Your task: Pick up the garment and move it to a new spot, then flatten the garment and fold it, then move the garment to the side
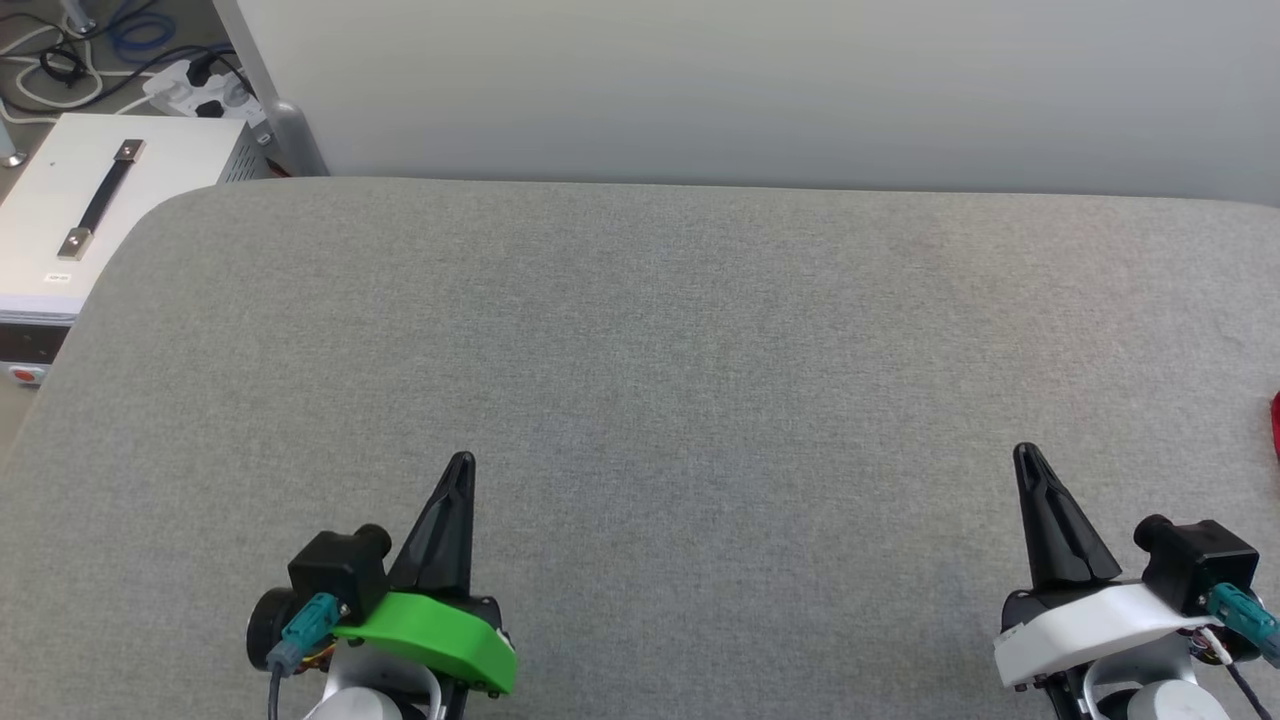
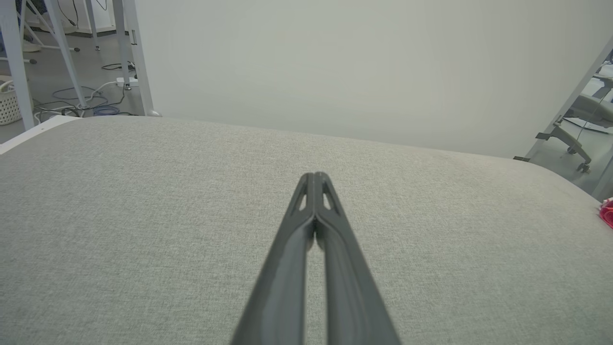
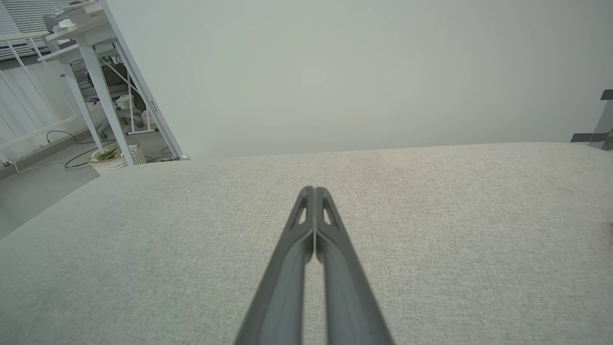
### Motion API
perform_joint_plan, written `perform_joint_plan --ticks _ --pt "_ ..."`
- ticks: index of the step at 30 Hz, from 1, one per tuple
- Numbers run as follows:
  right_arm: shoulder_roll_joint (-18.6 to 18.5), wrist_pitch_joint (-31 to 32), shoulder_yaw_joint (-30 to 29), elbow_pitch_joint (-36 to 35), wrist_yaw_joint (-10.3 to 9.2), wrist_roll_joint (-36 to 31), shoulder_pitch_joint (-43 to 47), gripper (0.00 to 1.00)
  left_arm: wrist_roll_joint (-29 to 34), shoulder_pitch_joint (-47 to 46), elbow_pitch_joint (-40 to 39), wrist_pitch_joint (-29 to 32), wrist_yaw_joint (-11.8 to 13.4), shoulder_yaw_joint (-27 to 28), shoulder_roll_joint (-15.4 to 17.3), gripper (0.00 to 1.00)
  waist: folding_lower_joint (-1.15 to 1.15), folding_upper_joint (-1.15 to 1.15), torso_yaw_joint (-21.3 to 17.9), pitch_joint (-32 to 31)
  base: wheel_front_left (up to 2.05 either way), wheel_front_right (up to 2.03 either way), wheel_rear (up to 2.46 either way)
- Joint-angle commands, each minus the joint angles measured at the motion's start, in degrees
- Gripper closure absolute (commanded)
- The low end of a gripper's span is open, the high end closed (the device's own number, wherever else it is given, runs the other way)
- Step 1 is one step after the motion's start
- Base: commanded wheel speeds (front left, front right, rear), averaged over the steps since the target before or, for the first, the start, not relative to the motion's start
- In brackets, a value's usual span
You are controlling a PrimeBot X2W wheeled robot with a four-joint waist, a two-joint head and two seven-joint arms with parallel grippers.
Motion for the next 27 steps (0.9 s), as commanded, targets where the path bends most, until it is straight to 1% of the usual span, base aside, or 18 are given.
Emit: perform_joint_plan --ticks 1,27 --pt "0.3 0.3 -0.1 -0.3 -0.01 -0.6 0.0 1.00 1.0 0.3 -0.4 0.3 0.3 0.3 -0.1 1.00 0.00 0.00 -0.1 0.0 0.00 0.00 0.00" --pt "1.3 2.8 -0.8 -1.2 -0.01 -4.3 0.0 1.00 4.2 0.7 -2.4 3.3 1.8 1.8 -0.3 1.00 0.00 0.00 -1.0 -0.7 0.00 0.00 0.00"
